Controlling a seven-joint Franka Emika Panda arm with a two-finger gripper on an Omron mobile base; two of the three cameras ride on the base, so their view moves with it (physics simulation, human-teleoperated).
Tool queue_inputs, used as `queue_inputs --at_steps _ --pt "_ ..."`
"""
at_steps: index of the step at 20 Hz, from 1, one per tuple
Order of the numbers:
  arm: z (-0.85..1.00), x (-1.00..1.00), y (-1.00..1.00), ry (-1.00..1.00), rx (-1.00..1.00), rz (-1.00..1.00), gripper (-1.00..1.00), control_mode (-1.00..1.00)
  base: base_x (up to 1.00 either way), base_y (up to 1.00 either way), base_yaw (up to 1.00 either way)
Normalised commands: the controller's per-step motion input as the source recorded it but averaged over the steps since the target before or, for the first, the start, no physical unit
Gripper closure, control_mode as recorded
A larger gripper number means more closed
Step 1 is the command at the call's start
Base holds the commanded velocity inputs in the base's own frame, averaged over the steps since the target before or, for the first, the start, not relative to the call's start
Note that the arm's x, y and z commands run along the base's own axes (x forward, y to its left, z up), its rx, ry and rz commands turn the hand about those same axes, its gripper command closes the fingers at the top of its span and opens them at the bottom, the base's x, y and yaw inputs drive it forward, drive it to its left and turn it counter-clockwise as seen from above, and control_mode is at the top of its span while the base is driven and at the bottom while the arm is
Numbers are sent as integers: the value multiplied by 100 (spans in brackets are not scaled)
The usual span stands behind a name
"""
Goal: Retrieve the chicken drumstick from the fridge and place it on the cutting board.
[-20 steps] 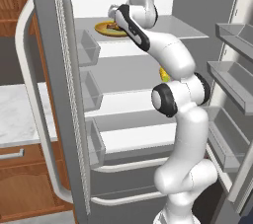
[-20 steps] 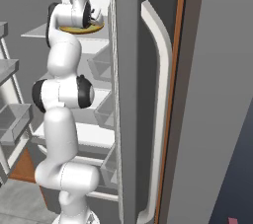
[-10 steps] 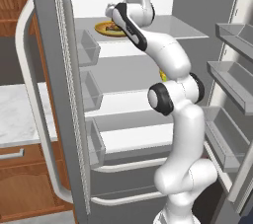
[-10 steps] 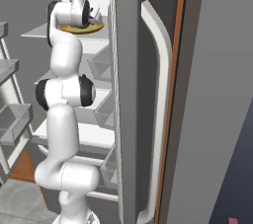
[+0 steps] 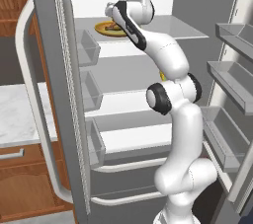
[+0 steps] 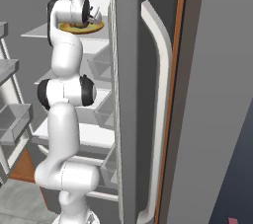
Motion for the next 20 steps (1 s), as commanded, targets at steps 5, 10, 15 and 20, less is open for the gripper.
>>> queue_inputs --at_steps 5,10,15,20 --pt "0 0 0 -4 1 0 100 -100 0 0 0" --pt "-6 0 0 -20 2 -1 100 -100 0 0 0" --pt "-8 -17 -5 -6 2 -3 100 -100 0 0 0" --pt "-12 -35 -3 -4 0 -2 100 -100 0 0 0"
